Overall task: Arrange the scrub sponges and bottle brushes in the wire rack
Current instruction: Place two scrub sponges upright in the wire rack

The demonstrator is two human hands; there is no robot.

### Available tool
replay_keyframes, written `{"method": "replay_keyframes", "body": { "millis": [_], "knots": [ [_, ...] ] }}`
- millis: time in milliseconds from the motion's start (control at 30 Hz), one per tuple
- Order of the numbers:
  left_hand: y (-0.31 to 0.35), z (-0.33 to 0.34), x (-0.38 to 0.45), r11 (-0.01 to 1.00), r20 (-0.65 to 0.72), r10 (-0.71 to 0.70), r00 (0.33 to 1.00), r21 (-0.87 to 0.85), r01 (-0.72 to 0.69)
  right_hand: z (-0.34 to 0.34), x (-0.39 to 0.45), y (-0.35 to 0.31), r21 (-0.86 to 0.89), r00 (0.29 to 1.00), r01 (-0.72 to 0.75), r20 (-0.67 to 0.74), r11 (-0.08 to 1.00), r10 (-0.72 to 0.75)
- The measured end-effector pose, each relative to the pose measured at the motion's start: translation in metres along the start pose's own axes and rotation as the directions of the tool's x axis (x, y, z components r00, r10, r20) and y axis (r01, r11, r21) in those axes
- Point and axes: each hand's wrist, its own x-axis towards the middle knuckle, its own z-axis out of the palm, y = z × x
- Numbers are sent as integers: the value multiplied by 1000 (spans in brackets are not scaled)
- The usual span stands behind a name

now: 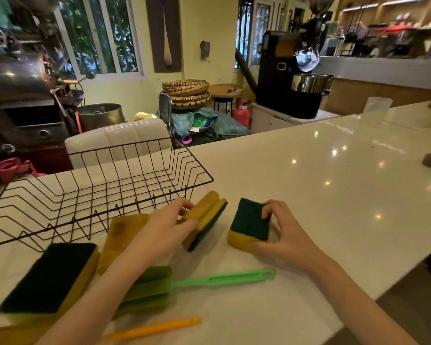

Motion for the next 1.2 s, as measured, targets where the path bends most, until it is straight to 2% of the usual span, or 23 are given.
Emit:
{"method": "replay_keyframes", "body": {
  "millis": [67,133,267,367,467,567,633,800,967,1100,1200],
  "knots": [
    [1,-5,-1,962,6,-112,994,-251,110,0,0,2,22,1000,-14,1,1000,14],
    [1,-4,-1,929,13,-173,985,-331,167,0,-1,3,41,999,-28,25,999,27],
    [-5,1,-1,972,85,-128,988,-186,142,1,-3,0,81,995,-35,97,996,27],
    [-6,3,-1,997,2,-36,999,69,35,1,-3,-1,88,994,-13,112,996,3],
    [-4,6,-2,963,-124,90,988,265,-55,3,-3,-2,94,991,2,136,996,-15],
    [-2,6,-4,884,-89,205,975,444,-145,4,-2,-2,85,992,7,121,996,-17],
    [-1,4,-4,841,-54,221,974,516,-162,4,-1,-2,58,993,11,118,998,-18],
    [-2,3,-5,861,45,101,994,497,-110,3,-1,-5,54,992,-2,128,999,-5],
    [2,1,-5,834,209,23,978,536,-135,-4,5,-8,53,978,-14,207,999,2],
    [9,-7,7,776,262,55,963,596,-207,-13,10,-17,-60,961,-27,274,998,42],
    [19,-12,25,784,386,39,922,560,-268,-18,16,-28,-201,942,3,329,980,64]
  ]
}}
